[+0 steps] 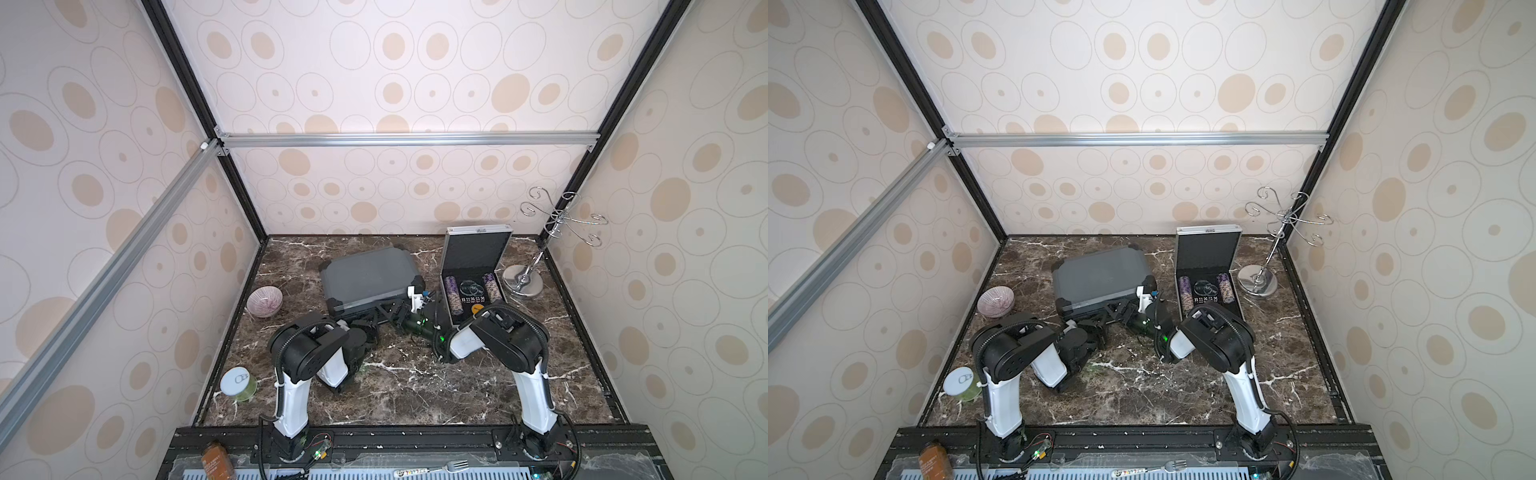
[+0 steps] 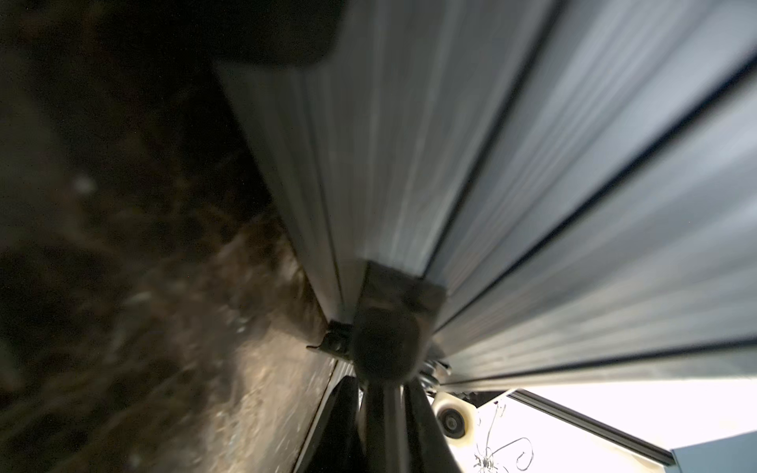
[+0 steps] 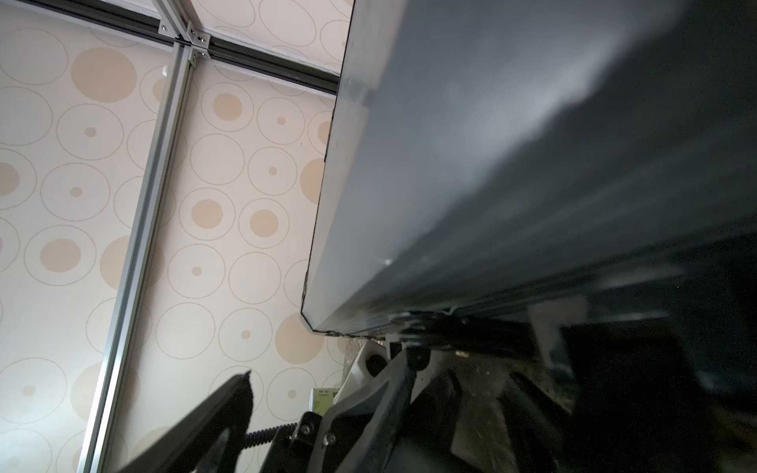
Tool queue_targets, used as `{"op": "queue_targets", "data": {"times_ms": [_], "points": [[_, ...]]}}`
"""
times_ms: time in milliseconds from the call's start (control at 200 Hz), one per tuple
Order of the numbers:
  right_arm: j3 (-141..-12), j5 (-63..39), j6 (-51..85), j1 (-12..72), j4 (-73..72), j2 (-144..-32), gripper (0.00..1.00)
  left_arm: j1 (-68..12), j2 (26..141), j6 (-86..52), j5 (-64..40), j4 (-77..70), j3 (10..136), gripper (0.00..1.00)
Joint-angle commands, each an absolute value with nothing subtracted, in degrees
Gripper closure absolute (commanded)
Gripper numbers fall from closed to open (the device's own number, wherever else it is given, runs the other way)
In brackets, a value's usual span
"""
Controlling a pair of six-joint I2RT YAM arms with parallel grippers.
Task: Open the poker set cases
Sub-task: Open the fastener on the poker set case.
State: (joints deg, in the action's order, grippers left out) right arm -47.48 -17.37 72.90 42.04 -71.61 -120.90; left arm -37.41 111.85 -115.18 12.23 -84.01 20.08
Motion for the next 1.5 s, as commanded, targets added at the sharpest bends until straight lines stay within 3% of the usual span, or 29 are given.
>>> {"op": "queue_targets", "data": {"times_ms": [0, 1111, 1491], "points": [[-47.49, -15.38, 71.41, 41.33, -75.8, -118.18, 0.01, -39.38, 108.42, -120.88, 5.0, -104.49, 24.2, 1.0], [-47.35, -15.57, 67.94, 42.01, -56.58, -113.12, 0.01, -39.04, 101.97, -117.61, 3.58, -97.59, 31.02, 1.0], [-52.03, -15.56, 68.72, 41.31, -60.29, -115.44, 0.01, -39.24, 100.29, -118.02, 4.15, -98.22, 28.72, 1.0]]}}
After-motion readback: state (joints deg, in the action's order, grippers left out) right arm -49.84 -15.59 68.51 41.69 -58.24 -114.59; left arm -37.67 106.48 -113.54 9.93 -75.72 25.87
